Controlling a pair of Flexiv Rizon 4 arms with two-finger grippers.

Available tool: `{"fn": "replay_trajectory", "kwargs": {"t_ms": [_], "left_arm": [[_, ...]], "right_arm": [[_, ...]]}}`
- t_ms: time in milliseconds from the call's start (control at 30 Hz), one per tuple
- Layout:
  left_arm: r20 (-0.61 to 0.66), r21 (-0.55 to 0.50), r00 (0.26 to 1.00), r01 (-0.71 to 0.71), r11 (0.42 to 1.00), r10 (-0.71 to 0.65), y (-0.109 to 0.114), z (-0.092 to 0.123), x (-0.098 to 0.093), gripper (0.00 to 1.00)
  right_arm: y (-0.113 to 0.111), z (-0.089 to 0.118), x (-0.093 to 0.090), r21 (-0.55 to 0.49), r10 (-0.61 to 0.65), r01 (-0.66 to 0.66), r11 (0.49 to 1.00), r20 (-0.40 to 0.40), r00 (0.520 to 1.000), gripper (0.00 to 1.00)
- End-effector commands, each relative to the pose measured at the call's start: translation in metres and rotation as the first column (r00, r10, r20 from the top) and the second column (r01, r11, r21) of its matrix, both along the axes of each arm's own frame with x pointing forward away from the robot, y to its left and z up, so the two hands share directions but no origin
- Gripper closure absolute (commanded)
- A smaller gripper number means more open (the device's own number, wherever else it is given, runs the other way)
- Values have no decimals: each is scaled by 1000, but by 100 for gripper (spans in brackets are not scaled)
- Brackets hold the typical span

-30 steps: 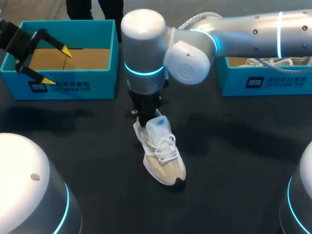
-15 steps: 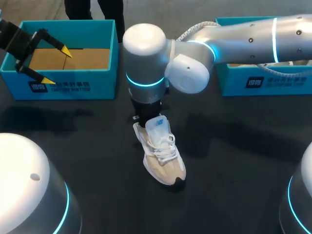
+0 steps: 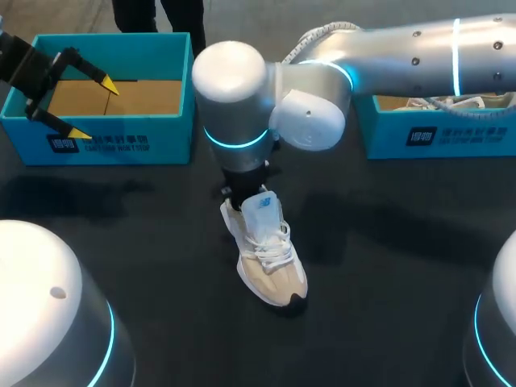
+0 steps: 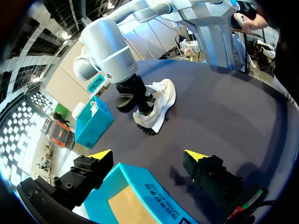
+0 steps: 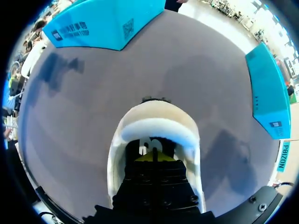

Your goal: Take the shoe out of the shoebox, open the shoe tongue, remove and reinsert the insole, then place the shoe into the shoebox

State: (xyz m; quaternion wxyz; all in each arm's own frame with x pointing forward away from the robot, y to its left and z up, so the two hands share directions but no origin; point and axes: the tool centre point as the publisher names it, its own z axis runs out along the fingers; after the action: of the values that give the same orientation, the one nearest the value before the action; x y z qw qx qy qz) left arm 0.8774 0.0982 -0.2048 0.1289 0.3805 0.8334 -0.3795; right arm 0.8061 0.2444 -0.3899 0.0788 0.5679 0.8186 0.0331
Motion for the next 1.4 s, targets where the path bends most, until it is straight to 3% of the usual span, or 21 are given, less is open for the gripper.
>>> {"fn": "replay_trajectory", "kwargs": {"t_ms": [33, 200, 433, 600, 1133, 1400], "left_arm": [[0, 3, 1000, 1, 1000, -1, 1, 1, 0, 0], [0, 3, 1000, 1, 1000, -1, 1, 1, 0, 0], [0, 3, 1000, 1, 1000, -1, 1, 1, 0, 0], [0, 3, 1000, 1, 1000, -1, 1, 1, 0, 0], [0, 3, 1000, 1, 1000, -1, 1, 1, 0, 0], [0, 3, 1000, 1, 1000, -1, 1, 1, 0, 0]], "right_arm": [[4, -21, 5, 23, 4, -4, 1000, -21, 1000, 100], [4, -30, 2, 32, 1, 0, 999, -46, 999, 100], [-2, -4, -6, 21, -3, 4, 1000, -31, 1000, 100], [-5, 5, -9, 6, 8, -8, 1000, -79, 997, 100], [-11, -33, -25, 23, 3, 1, 1000, -211, 977, 100], [-10, -10, -30, 18, 10, -6, 1000, -216, 976, 100]]}}
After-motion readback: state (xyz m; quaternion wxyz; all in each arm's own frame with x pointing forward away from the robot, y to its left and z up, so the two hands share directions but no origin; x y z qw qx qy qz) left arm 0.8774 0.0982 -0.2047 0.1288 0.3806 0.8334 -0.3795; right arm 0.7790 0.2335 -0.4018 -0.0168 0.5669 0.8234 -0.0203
